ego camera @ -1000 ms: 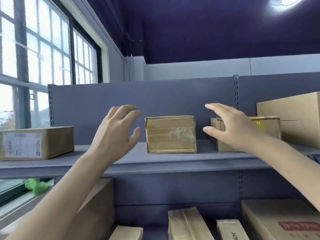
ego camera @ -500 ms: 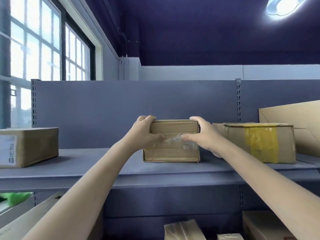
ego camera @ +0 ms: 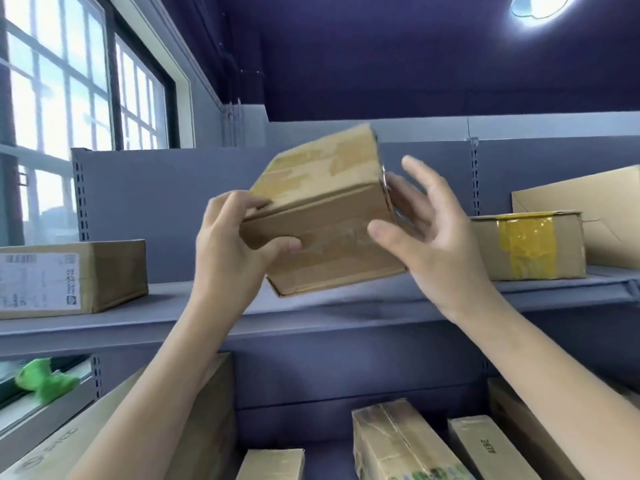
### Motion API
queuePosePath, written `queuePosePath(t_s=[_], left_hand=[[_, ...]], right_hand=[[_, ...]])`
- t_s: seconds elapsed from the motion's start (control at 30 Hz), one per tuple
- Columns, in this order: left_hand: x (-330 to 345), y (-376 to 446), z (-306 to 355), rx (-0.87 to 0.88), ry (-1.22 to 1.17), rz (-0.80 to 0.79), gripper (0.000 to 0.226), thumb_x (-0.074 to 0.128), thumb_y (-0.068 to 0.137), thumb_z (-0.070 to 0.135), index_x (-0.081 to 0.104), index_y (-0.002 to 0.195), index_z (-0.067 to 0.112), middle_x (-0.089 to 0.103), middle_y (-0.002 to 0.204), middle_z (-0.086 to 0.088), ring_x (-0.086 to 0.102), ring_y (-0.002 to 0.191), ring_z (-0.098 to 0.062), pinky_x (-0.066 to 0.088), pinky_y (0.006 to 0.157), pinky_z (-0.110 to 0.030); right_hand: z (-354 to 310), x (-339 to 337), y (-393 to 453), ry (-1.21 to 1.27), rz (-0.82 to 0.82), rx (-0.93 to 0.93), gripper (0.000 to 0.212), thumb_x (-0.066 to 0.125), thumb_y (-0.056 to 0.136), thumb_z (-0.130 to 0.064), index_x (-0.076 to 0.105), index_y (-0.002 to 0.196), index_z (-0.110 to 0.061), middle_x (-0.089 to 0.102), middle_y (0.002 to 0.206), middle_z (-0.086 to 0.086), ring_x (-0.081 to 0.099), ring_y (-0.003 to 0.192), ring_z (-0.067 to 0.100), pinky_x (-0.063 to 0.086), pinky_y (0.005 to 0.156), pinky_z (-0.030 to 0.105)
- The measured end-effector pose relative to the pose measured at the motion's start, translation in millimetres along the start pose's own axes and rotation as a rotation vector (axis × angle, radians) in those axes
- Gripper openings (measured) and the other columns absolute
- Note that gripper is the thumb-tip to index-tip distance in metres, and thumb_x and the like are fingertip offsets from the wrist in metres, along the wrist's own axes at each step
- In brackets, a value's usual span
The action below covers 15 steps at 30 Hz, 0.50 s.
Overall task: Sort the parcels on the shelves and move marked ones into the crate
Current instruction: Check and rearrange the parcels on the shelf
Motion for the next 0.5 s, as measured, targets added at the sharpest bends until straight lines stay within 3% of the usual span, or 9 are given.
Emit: queuePosePath(t_s=[0.07,0.1,0.17,0.2,0.23,0.33,0.4,0.5], left_hand=[[-19,-9,-9,-0.045,-0.055,0.091,0.047,0.083,0.061,0.019,0.052,0.092,0.034,0.048,0.103,0.010,0.044,0.090,0.018,0.034,0.077,0.001],[-27,-13,-16,-0.080,-0.099,0.127,0.047,0.083,0.061,0.019,0.052,0.090,0.038,0.050,0.104,0.009,0.048,0.093,0.012,0.039,0.085,-0.008],[-35,-20,-26,-0.155,-0.188,0.150,0.050,0.084,0.061,0.021,0.051,0.089,0.044,0.054,0.111,-0.001,0.054,0.101,-0.010,0.049,0.089,-0.038],[-36,-23,-28,-0.161,-0.202,0.145,0.049,0.084,0.060,0.023,0.050,0.089,0.044,0.055,0.114,-0.006,0.055,0.103,-0.018,0.049,0.087,-0.044],[-35,-25,-28,-0.152,-0.202,0.128,0.050,0.083,0.059,0.023,0.050,0.090,0.044,0.054,0.116,-0.009,0.054,0.105,-0.021,0.049,0.086,-0.042],[-23,-29,-29,-0.175,-0.237,0.002,0.047,0.082,0.064,0.023,0.049,0.091,0.044,0.055,0.115,-0.008,0.055,0.105,-0.024,0.049,0.083,-0.036],[-17,-30,-29,-0.228,-0.260,-0.084,0.038,0.074,0.067,0.035,0.052,0.098,0.041,0.059,0.110,-0.004,0.057,0.102,-0.021,0.049,0.087,-0.041],[-9,-27,-20,-0.248,-0.188,-0.226,0.055,0.055,0.073,0.056,0.054,0.121,0.028,0.059,0.119,0.001,0.048,0.120,-0.016,0.039,0.102,-0.042]], right_hand=[[-2,2,-3,0.164,0.047,0.068,0.065,0.070,0.075,-0.034,0.037,0.130,-0.035,0.050,0.130,-0.014,0.045,0.119,-0.012,0.043,0.094,0.013],[3,1,-2,0.204,0.084,0.132,0.070,0.068,0.071,-0.039,0.037,0.133,-0.031,0.050,0.130,-0.012,0.047,0.117,-0.011,0.044,0.093,0.012],[18,8,-4,0.276,0.077,0.314,0.079,0.063,0.062,-0.047,0.040,0.134,-0.024,0.051,0.131,-0.002,0.052,0.117,0.002,0.044,0.102,0.028],[23,18,-5,0.342,0.012,0.388,0.075,0.061,0.061,-0.048,0.046,0.129,-0.020,0.056,0.127,0.003,0.056,0.112,0.011,0.044,0.102,0.038],[25,30,-7,0.418,-0.065,0.435,0.067,0.061,0.063,-0.045,0.052,0.123,-0.015,0.061,0.118,0.006,0.060,0.103,0.015,0.047,0.097,0.043],[23,47,-8,0.583,-0.089,0.459,0.050,0.061,0.074,-0.026,0.054,0.119,-0.005,0.065,0.103,0.010,0.065,0.084,0.016,0.055,0.073,0.034],[23,48,-8,0.634,-0.032,0.427,0.041,0.056,0.084,-0.013,0.051,0.123,-0.004,0.063,0.103,0.010,0.063,0.083,0.017,0.054,0.070,0.032],[19,50,-10,0.623,-0.013,0.350,0.041,0.054,0.088,-0.004,0.048,0.128,-0.007,0.065,0.109,0.008,0.064,0.090,0.017,0.053,0.073,0.030]])
Point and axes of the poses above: each hand's wrist, its own y-axis towards the middle knuckle, its own x-axis out of the palm, z = x × y, the point moved 9 cm from there along y, towards the middle knuckle
